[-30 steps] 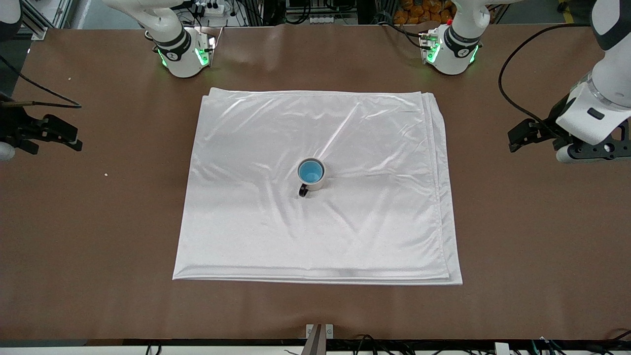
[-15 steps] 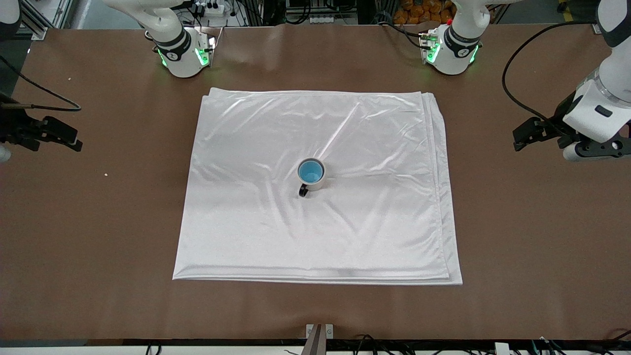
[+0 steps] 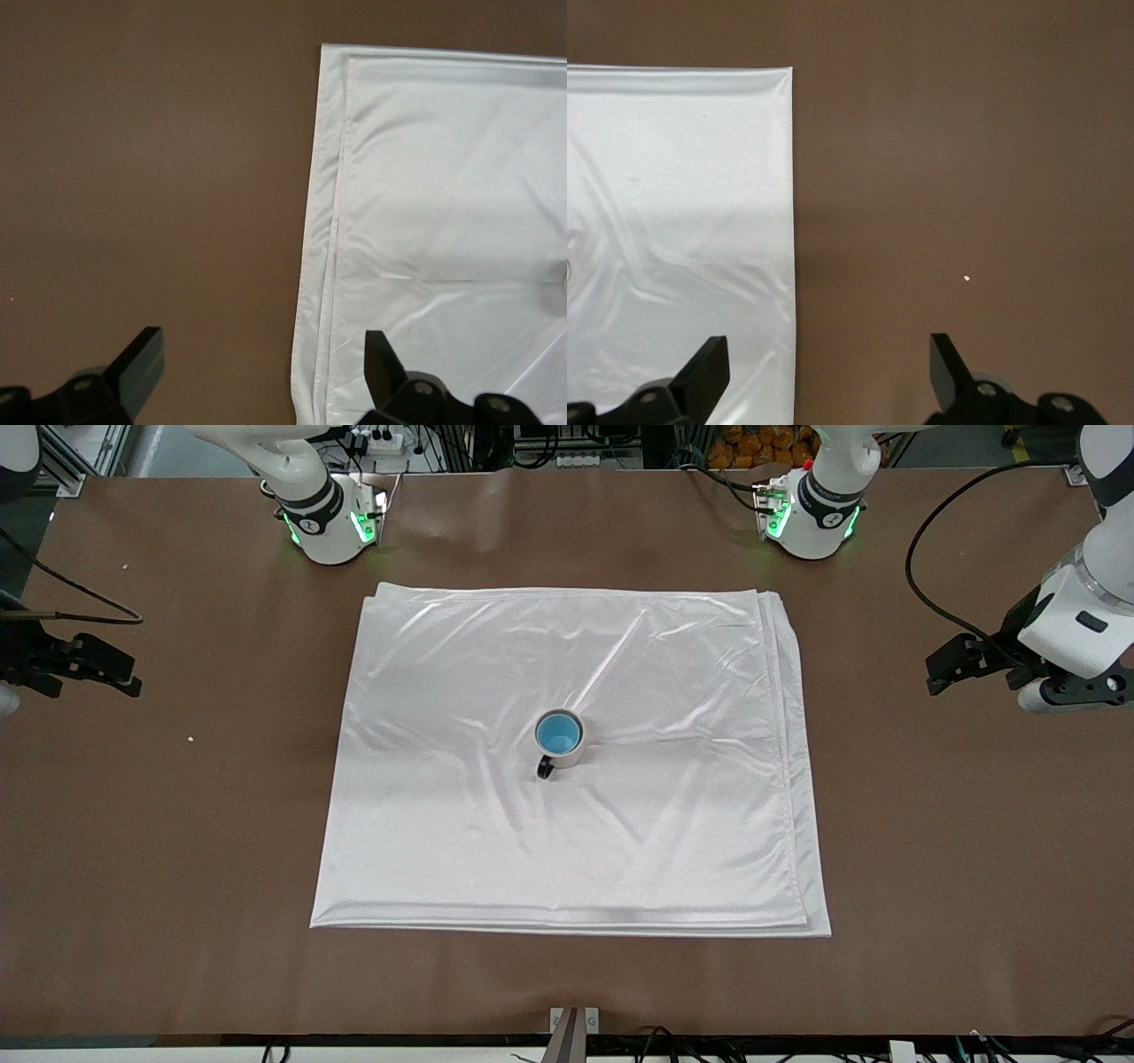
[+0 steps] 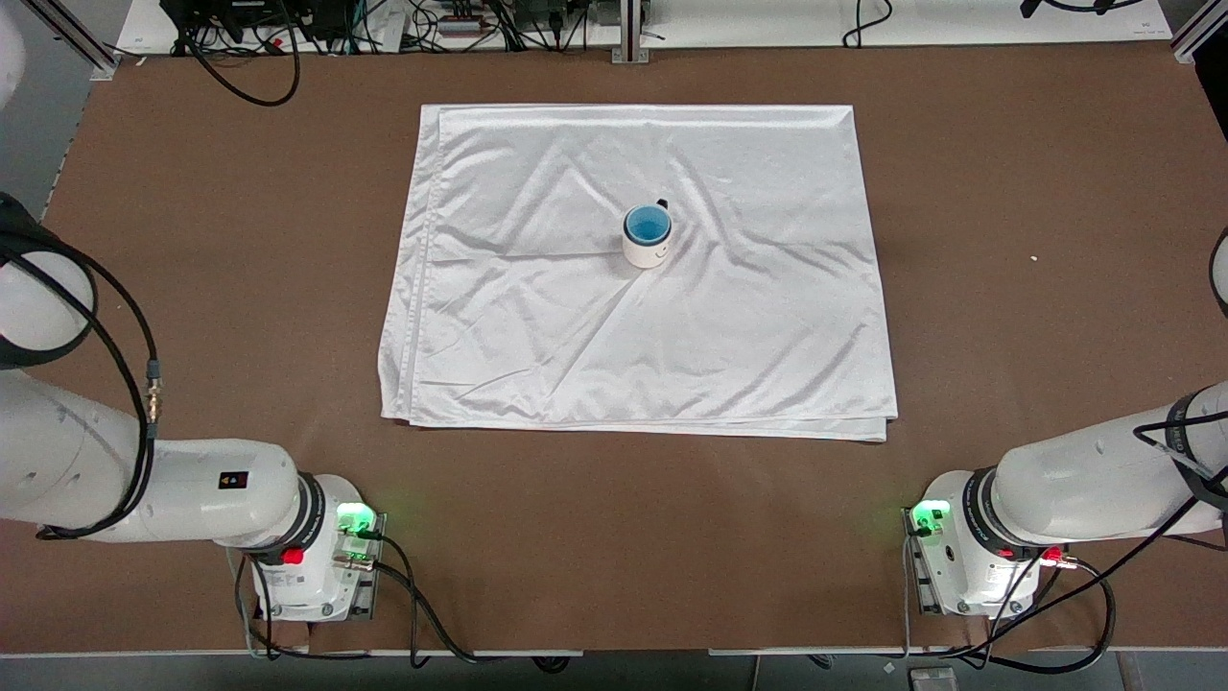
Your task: Place blue cup into white mug on cloth
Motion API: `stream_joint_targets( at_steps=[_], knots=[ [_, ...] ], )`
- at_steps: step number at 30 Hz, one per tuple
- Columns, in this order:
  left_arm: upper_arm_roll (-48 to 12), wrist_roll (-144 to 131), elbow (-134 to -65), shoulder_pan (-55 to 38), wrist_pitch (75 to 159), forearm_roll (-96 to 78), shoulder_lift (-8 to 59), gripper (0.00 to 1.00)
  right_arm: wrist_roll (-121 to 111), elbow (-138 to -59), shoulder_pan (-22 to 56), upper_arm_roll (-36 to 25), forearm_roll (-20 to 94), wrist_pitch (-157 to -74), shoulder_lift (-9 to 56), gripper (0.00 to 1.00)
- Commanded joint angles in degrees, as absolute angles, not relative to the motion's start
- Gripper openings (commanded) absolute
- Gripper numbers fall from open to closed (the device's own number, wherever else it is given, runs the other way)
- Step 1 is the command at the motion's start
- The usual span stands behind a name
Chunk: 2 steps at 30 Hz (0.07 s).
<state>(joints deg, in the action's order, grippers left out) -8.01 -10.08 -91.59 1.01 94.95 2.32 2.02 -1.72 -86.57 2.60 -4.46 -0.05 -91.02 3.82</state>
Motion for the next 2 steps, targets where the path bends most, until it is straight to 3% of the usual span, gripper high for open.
stream_joint_targets(
  at_steps=[1, 2],
  knots=[
    [-7.82, -8.53, -92.2, 1.32, 93.69, 0.97, 0.7, 1.0, -2.29, -86.13, 2.02, -3.96, -0.7, -90.88, 3.52, 1.0],
    [-7.82, -8.53, -92.2, 1.32, 93.43, 0.97, 0.7, 1.0, -2.29, -86.13, 2.02, -3.96, -0.7, -90.88, 3.52, 1.0]
  ],
)
